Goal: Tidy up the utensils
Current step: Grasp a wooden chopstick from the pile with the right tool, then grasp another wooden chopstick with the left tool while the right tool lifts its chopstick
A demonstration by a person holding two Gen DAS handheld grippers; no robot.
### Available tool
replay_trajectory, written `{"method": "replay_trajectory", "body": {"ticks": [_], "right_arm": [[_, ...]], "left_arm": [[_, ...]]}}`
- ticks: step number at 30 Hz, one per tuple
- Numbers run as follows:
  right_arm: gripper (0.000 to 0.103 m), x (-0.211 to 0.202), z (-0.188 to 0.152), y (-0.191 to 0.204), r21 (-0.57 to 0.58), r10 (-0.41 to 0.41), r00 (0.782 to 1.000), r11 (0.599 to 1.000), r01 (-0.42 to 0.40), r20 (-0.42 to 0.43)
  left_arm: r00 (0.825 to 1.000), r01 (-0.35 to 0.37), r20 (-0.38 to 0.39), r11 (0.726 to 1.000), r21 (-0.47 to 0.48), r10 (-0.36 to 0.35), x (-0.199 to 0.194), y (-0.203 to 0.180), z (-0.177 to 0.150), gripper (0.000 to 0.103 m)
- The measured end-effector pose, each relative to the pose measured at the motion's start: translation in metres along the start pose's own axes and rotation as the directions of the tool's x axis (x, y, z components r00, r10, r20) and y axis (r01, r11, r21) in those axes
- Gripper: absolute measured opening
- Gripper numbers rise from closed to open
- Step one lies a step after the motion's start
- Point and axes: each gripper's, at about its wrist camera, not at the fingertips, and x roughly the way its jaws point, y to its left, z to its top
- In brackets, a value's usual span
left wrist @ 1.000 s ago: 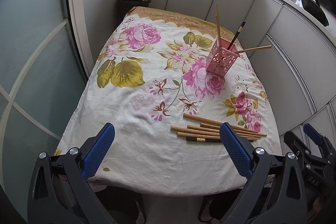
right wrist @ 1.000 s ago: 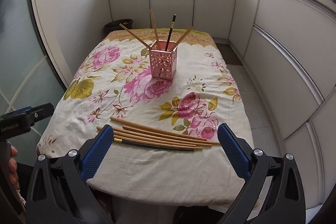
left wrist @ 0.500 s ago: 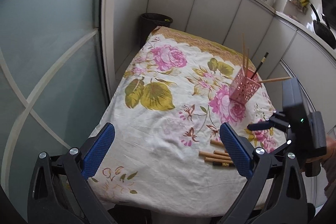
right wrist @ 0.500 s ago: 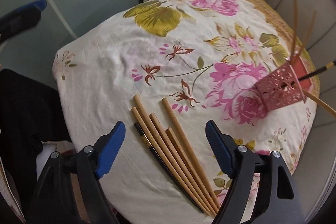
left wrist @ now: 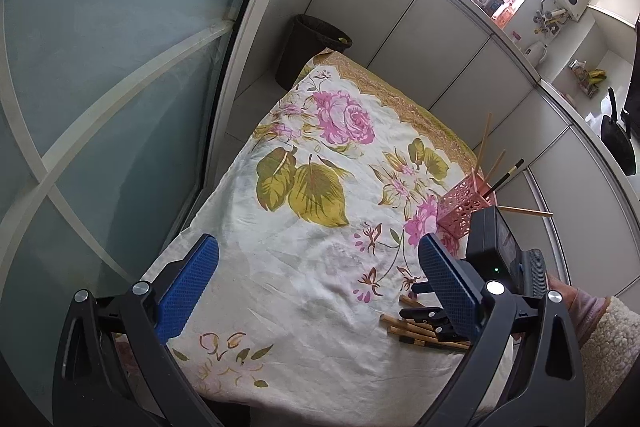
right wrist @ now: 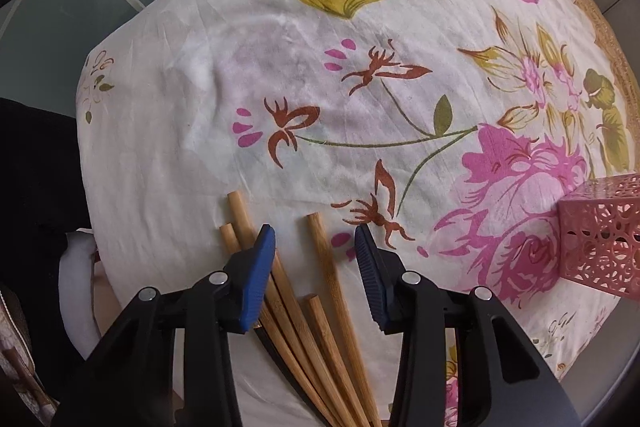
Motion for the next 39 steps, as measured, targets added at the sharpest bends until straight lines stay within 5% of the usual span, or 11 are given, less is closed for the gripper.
{"method": "replay_trajectory", "body": {"ticks": [9, 11, 15, 22, 25, 30, 33, 39], "right_arm": [[0.03, 0.004, 0.005, -0.024, 0.107, 0.099, 0.994, 0.99, -0.095, -0.037], [0.013, 0.003, 0.002, -0.027, 0.115, 0.049, 0.998, 0.992, -0.045, -0.033], [0.011, 0.003, 0.0, -0.014, 0.116, -0.072, 0.997, 0.99, 0.076, -0.032], [0.009, 0.003, -0.01, 0.005, 0.198, -0.304, 0.953, 0.933, 0.302, -0.019], [0.009, -0.017, -0.038, -0.021, 0.376, -0.304, 0.952, 0.887, 0.266, 0.045], [0.009, -0.052, -0.094, -0.069, 0.626, -0.305, 0.946, 0.761, 0.17, 0.113], [0.009, -0.066, -0.126, -0.089, 0.714, -0.301, 0.939, 0.694, 0.094, 0.168], [0.009, -0.071, -0.167, -0.092, 0.766, -0.286, 0.925, 0.643, -0.009, 0.25]], "left_arm": [[0.999, 0.01, -0.036, 1.0, 0.018, -0.01, 0.007, -0.002, -0.003, 0.096], [0.999, 0.005, -0.04, 1.0, 0.022, -0.005, 0.009, -0.004, -0.004, 0.096], [0.999, 0.003, -0.052, 0.999, 0.034, -0.001, 0.012, -0.009, -0.006, 0.096], [0.997, -0.004, -0.083, 0.997, 0.081, 0.011, 0.021, -0.024, -0.012, 0.096], [0.987, 0.028, -0.161, 0.996, 0.086, -0.014, 0.035, -0.035, -0.021, 0.096], [0.922, 0.053, -0.384, 0.999, -0.009, -0.052, 0.084, -0.048, -0.038, 0.089], [0.88, -0.014, -0.475, 0.996, -0.089, -0.03, 0.109, -0.052, -0.043, 0.079], [0.787, -0.115, -0.613, 0.963, -0.244, -0.061, 0.152, -0.072, -0.046, 0.06]]}}
